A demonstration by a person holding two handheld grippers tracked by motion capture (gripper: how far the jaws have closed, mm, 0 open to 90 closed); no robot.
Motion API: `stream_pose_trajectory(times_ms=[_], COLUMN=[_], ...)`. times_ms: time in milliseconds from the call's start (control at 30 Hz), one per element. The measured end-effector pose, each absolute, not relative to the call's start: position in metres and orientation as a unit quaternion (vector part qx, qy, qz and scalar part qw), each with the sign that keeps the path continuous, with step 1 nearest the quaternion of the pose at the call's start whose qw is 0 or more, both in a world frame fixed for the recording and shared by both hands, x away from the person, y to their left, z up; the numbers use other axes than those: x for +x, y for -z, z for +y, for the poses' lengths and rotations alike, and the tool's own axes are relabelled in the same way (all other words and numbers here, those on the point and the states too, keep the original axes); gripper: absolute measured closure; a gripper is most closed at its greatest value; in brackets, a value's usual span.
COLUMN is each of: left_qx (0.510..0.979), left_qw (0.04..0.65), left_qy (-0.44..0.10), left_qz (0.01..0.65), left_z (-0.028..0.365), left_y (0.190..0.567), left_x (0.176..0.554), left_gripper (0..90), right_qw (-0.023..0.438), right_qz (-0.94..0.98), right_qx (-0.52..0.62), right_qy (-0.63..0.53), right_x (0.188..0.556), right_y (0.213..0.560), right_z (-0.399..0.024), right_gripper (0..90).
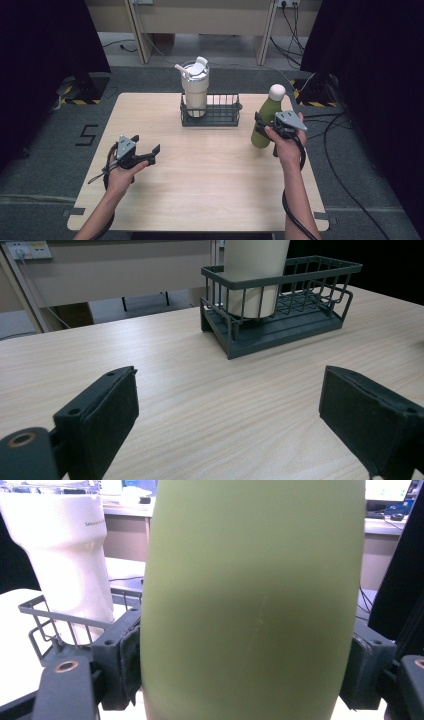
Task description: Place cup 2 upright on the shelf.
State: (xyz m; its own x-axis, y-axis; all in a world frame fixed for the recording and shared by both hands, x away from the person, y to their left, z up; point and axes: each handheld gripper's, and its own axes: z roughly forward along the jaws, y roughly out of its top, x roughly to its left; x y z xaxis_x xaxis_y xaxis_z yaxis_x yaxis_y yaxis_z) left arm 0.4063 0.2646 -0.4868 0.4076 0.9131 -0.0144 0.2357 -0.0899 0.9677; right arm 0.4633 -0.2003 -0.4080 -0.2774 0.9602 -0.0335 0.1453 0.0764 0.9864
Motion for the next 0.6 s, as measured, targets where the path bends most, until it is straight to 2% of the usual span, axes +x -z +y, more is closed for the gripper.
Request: stream_pose_trajectory(times_ms=[600], left_qx=[0.661], left_qw=[0.518], left_qy=[-0.328], left_qz=[0.433], left_z=[0.263], left_y=[0.486], left_x=[0.406], left_gripper=[9.0], right_qw=[0.394], right_qz=[0.616], right_qx=[0.446], right_qy=[-0.516], right_x=[0.476], right_y=[0.397], right_z=[-0.189], right_gripper=[22.1])
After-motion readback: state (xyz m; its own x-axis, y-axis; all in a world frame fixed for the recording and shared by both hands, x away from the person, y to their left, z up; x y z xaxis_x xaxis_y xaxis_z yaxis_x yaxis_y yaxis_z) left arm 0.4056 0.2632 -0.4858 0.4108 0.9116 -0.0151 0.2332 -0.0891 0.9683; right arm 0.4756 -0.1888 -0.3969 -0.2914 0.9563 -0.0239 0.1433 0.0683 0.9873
